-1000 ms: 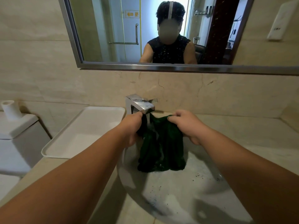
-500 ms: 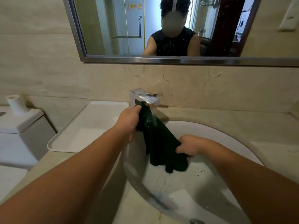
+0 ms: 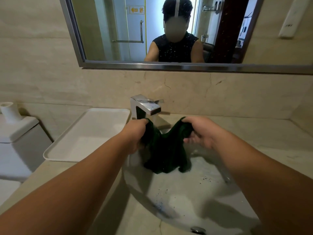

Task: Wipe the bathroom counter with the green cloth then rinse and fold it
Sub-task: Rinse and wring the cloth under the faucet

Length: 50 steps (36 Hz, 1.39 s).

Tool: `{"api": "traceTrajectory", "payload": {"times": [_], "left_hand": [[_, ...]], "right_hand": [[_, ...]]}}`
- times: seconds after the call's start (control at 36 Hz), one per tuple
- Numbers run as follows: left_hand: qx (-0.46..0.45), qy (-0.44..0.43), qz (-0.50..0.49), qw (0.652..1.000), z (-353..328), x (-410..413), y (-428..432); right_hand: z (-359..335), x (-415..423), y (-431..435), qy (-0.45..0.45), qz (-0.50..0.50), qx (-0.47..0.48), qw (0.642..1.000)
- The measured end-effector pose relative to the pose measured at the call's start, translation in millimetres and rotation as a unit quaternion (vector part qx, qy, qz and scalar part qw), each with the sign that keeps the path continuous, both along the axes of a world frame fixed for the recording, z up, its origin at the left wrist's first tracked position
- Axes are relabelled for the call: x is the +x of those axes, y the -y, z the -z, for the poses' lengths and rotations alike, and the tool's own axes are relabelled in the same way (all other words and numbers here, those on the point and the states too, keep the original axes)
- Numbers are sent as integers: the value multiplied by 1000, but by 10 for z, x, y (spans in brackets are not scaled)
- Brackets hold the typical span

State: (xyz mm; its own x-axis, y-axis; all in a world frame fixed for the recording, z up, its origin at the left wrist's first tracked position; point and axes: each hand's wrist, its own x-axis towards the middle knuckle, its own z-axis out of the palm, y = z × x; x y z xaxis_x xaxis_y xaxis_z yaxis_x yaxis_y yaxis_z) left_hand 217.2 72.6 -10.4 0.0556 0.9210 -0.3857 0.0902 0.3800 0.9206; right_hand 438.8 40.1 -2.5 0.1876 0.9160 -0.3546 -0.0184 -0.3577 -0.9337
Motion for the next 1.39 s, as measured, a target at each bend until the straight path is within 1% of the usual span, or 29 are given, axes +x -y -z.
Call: {"api": "traceTrajectory", "payload": {"times": [0.06,0.14,0.22,0.31,0.36,0.39,0.44,0.5,0.56,0.61,0.64,0.69,0.75,0.81,0.86,0.92,0.97,1.03,1.06,1.14,1.17,1.22,1.28,1.39], "left_hand": [[-4,12,48,999,32,62,92],[-7,38,116,993,11,182,239],[23,89,196,976,-110,311,366],[61,116,225,965,-253,409,462],[88,124,223,963,-342,447,507],[103,126,218,962,-381,467,527],[129,138,199,962,-452,509,564],[150,145,182,961,-524,547,627],[157,148,176,960,-585,573,689],[159,150,196,956,-643,576,744],[157,148,214,953,-671,577,770],[150,129,255,947,-720,588,833],[146,99,283,943,-724,623,878],[150,85,280,944,-684,660,890],[156,100,232,955,-600,689,874],[144,138,172,965,-510,689,864],[145,131,150,969,-451,665,863],[150,89,190,966,-350,628,888],[137,87,220,962,-281,613,920],[56,145,305,940,-77,571,1015],[46,148,326,933,-33,571,1042],[62,113,359,924,-3,558,1027],[69,71,370,924,5,540,988],[38,4,362,932,43,496,956]], "right_hand": [[-131,-59,61,-4,-28,21,999],[-296,-131,211,39,-80,52,995],[-474,-200,403,69,-129,86,986],[-661,-216,605,80,-178,92,976],[-778,-187,722,115,-197,95,969],[-833,-156,771,139,-195,103,965],[-910,-70,833,174,-160,138,962],[-929,49,864,170,-101,179,964],[-883,191,862,187,-50,209,959],[-799,268,899,212,-66,179,959],[-739,283,922,189,-98,146,966],[-619,262,986,114,-159,97,976],[-532,198,1040,86,-175,96,976],[-483,115,1057,83,-146,110,980],[-444,60,1028,74,-108,111,985],[-422,16,997,38,-78,107,990],[-416,-16,984,1,-58,98,994],[-438,-30,983,-40,-39,90,994],[-456,-30,1002,-64,-31,88,994],[-477,-29,1039,-131,1,73,989],[-486,-26,1038,-146,13,70,987],[-548,-29,1043,-171,27,68,982],[-601,0,1042,-182,41,73,980],[-610,181,1072,-183,85,65,977]]}}
